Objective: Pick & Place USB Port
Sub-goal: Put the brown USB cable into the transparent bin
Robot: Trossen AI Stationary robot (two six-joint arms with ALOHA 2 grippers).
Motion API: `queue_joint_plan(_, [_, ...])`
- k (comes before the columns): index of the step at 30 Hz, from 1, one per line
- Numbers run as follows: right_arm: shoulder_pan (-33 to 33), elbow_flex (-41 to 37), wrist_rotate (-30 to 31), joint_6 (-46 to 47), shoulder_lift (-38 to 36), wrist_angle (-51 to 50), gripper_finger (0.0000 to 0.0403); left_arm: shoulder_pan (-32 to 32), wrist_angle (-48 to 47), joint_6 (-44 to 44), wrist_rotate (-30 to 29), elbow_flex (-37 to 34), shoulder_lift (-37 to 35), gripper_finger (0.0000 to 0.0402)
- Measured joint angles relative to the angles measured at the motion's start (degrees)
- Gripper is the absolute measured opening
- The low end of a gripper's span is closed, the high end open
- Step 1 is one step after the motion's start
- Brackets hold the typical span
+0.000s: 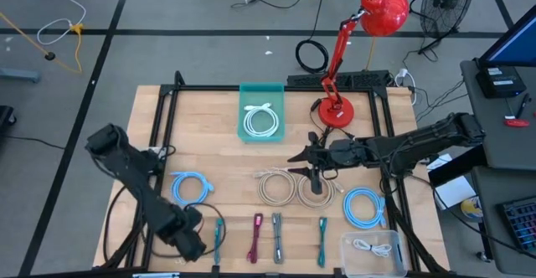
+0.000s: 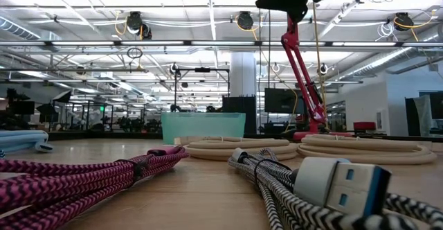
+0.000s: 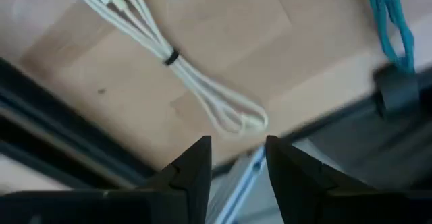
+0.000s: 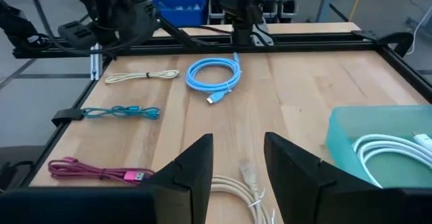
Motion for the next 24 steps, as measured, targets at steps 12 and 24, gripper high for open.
queue_joint_plan(12, [1.4,0.0,0.0,-0.3,0.0,0.0,0.0128,-11.7,1.2,-23.1,-19.4,-0.6,0.4,0.0143])
queue_joint_plan(24, [1.5,0.0,1.7,-0.7,0.0,0.4,0.0128,-12.0,1.7,-27.6,-16.7,-6.6,0.3,0.0143])
